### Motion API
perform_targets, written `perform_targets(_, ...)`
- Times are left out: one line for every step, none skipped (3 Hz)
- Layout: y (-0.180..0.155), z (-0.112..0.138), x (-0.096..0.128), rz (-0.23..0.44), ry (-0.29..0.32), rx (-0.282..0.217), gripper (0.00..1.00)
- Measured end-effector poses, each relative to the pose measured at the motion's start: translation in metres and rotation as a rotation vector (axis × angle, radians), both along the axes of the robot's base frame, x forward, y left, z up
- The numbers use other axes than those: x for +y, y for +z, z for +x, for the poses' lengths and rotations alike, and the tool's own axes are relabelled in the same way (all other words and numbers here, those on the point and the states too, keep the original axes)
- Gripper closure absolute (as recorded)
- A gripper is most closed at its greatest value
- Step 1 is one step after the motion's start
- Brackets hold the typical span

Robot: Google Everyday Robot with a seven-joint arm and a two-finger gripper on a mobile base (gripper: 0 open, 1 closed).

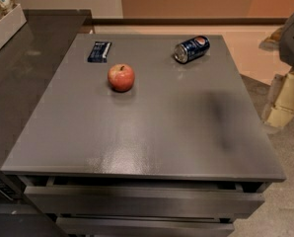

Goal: Pick pepsi can

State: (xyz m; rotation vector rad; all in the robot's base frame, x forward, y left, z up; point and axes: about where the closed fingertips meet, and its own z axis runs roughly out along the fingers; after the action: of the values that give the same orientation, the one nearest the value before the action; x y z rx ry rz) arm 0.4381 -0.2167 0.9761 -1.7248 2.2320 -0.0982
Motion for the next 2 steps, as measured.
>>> perform_targets(0.0, 0.0, 0.0, 0.0, 0.0, 0.0, 0.0)
perform_targets(0.0, 0.0047, 0.0007, -0.008, -0.024, -0.007, 0.0)
